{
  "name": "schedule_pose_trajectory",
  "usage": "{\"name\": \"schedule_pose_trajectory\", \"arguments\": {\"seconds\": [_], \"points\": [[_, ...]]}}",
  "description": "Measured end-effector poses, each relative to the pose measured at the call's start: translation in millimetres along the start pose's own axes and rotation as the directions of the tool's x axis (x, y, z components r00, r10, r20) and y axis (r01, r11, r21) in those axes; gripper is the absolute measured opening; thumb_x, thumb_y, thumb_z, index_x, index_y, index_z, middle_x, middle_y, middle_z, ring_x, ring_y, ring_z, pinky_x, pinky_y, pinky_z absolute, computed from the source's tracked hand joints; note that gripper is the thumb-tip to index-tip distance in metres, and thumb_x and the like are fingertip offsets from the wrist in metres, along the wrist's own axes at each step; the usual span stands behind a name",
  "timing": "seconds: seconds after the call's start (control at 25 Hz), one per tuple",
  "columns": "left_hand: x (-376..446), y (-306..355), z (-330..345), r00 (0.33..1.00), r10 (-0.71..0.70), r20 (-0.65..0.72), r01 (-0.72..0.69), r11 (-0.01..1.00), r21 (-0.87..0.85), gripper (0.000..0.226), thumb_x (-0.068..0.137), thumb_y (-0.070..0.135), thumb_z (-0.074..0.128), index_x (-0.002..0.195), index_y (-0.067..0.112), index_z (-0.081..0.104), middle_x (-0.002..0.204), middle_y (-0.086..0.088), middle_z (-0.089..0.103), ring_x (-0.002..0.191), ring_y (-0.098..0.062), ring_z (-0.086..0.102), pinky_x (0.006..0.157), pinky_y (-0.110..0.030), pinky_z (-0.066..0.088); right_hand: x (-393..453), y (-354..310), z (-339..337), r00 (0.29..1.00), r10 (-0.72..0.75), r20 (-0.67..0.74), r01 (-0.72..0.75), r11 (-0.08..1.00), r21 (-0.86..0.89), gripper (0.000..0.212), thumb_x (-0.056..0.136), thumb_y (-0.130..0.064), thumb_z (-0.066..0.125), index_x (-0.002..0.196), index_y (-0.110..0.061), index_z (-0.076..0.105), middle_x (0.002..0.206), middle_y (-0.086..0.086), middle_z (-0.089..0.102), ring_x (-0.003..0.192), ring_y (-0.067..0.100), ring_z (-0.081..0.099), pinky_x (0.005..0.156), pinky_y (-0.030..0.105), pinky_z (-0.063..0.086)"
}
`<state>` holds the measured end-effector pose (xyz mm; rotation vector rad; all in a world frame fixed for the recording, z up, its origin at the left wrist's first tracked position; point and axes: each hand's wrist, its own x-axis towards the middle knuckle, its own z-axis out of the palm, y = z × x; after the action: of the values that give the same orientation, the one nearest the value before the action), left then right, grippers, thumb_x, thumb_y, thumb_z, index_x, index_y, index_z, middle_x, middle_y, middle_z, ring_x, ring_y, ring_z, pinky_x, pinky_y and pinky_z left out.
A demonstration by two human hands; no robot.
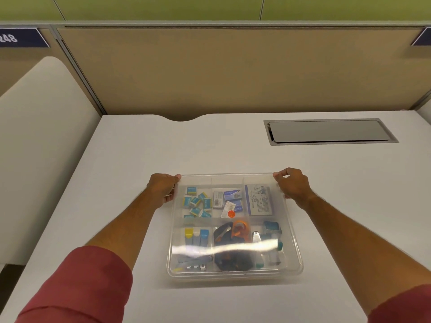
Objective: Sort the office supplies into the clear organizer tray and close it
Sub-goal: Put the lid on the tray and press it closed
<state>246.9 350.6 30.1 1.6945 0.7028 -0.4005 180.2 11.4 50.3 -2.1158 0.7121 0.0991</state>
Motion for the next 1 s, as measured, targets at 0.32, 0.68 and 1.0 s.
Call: {"name": "schedule_pose_trajectory", "arguments": {"seconds": [0.32, 0.68, 1.0], "points": [[1, 0, 0, 1.000, -0.007, 0.011, 0.007, 1.000, 0.013, 0.016, 0.087, 0.023, 0.070, 0.082, 0.010, 0.062, 0.083, -0.009, 0.067, 0.072, -0.019, 0.063, 0.054, -0.029, 0.050, 6, -3, 4, 0.998, 0.055, -0.022, -0.054, 0.998, 0.035, 0.040, 0.093, -0.037, 0.059, 0.085, 0.002, 0.062, 0.096, 0.022, 0.068, 0.079, 0.030, 0.060, 0.068, 0.038, 0.053], [-5, 1, 1, 1.000, 0.029, -0.005, -0.029, 0.997, 0.076, 0.015, 0.088, 0.025, 0.067, 0.083, 0.012, 0.062, 0.094, -0.011, 0.068, 0.076, -0.020, 0.064, 0.058, -0.030, 0.052, 8, -7, 7, 0.994, 0.106, -0.020, -0.105, 0.992, 0.069, 0.031, 0.092, -0.035, 0.060, 0.081, -0.006, 0.060, 0.083, 0.011, 0.062, 0.079, 0.029, 0.059, 0.070, 0.037, 0.051], [-17, 12, 36, 0.961, 0.273, 0.043, -0.271, 0.899, 0.345, 0.030, 0.081, 0.042, 0.072, 0.086, 0.015, 0.061, 0.097, -0.004, 0.064, 0.093, -0.021, 0.059, 0.080, -0.035, 0.049, 6, -25, 35, 0.989, -0.105, 0.102, 0.115, 0.988, -0.106, 0.042, 0.084, -0.055, 0.063, 0.093, -0.014, 0.063, 0.101, 0.002, 0.066, 0.095, 0.025, 0.060, 0.091, 0.046, 0.049]]}}
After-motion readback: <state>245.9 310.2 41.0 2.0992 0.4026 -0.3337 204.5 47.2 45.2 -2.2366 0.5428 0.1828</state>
